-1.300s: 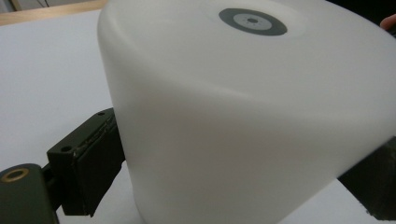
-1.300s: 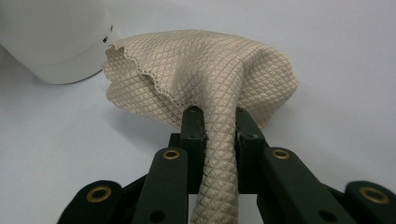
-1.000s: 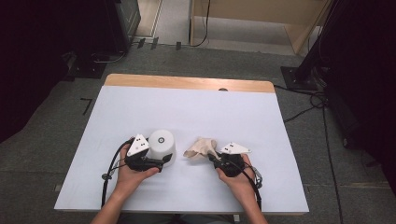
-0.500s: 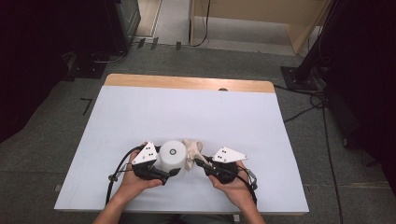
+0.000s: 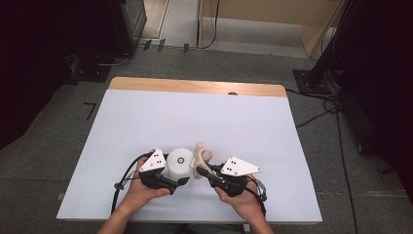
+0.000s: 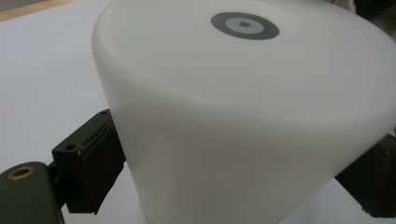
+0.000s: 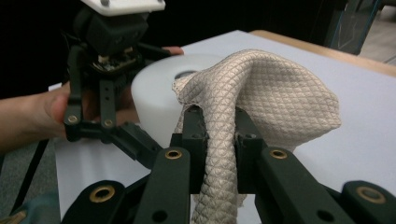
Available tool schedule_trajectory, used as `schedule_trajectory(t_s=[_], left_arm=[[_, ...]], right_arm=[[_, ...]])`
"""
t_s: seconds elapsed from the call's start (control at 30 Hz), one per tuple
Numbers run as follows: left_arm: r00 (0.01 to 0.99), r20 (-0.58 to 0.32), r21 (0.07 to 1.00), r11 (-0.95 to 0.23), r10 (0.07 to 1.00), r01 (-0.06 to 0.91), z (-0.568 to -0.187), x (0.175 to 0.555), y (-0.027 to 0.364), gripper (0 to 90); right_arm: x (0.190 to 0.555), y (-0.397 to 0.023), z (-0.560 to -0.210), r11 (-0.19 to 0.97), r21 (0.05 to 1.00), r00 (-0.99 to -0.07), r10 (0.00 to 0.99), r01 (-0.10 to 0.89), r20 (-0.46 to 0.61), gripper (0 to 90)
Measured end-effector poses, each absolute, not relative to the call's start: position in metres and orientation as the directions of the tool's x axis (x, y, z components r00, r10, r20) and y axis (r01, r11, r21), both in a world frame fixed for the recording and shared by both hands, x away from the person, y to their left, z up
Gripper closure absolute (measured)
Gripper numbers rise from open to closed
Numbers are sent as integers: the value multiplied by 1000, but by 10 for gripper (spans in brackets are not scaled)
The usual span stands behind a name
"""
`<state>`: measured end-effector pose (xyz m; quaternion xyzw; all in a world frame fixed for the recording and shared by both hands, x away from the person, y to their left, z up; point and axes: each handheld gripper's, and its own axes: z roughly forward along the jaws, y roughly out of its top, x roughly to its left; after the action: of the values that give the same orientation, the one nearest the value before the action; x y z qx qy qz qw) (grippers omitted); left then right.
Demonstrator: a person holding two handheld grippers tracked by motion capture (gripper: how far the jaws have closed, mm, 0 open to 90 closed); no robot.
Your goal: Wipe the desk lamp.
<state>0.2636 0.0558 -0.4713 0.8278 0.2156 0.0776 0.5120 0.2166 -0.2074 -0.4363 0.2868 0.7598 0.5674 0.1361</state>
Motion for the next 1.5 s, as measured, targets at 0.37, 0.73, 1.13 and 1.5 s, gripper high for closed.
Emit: schedule_trajectory(t_s=[0.37, 0.73, 1.13, 1.5], left_arm=[[895, -90, 880, -385, 437, 277, -472, 263, 55, 63], [895, -88, 880, -386, 438, 275, -472, 263, 54, 63], [894, -97, 880, -382, 438, 283, -472, 263, 55, 63], [893, -95, 880, -383, 440, 282, -472, 263, 54, 61]], right_arm=[[225, -208, -456, 223, 907, -790, 591, 356, 165, 799], [238, -202, -489, 290, 817, -749, 618, 498, 237, 796], [230, -200, -464, 268, 861, -750, 637, 433, 179, 796], [222, -205, -439, 188, 912, -762, 624, 365, 176, 796]])
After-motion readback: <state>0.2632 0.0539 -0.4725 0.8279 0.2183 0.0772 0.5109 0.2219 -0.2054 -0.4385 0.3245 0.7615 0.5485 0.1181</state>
